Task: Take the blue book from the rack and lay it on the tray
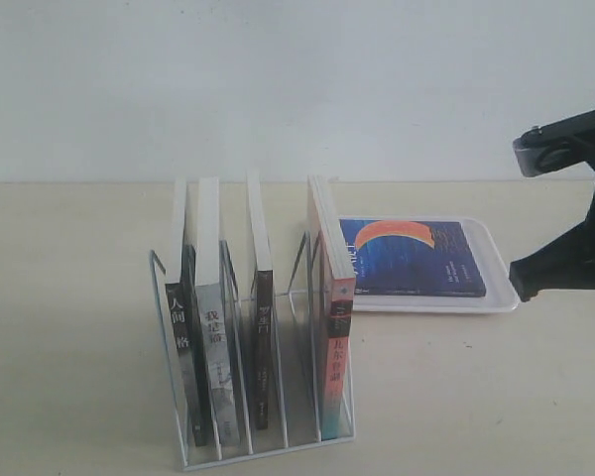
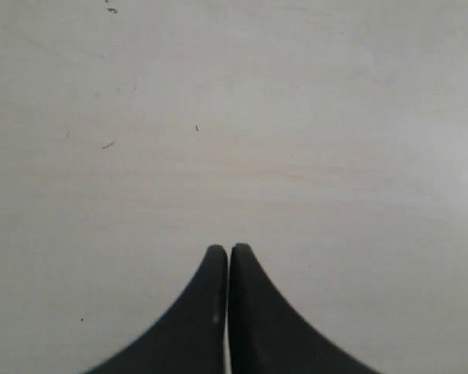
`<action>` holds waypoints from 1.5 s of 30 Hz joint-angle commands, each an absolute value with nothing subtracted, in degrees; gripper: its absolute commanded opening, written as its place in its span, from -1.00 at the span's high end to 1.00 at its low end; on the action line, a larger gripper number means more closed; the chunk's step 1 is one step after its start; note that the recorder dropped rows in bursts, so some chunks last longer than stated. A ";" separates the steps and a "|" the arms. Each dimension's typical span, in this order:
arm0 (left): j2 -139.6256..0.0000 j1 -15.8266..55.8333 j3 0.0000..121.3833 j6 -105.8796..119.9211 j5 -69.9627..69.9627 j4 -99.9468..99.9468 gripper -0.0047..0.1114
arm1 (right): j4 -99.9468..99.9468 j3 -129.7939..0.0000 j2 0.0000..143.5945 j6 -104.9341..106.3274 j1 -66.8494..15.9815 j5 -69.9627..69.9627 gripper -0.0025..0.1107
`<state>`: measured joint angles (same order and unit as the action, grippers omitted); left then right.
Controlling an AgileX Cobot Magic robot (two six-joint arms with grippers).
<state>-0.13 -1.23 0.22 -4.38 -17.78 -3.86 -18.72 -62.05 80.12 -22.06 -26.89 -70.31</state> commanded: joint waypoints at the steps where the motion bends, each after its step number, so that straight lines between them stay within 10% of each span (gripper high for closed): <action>1: 0.00 -0.77 0.00 -4.26 -17.56 -3.98 0.81 | -18.85 -61.76 79.46 -22.44 -26.86 -69.96 0.96; 25: 0.00 -0.77 0.00 -4.26 -17.56 -3.98 0.81 | -18.95 -61.76 73.93 -22.44 -26.86 -54.73 0.96; 34: 0.00 -0.77 0.00 -4.26 -17.56 -3.98 0.81 | -21.73 -61.30 48.14 -21.90 -25.36 -44.29 0.96; 45: 0.00 -0.77 0.00 -4.26 -17.56 -3.98 0.81 | -23.34 -28.12 0.00 -21.76 -9.18 -42.95 0.96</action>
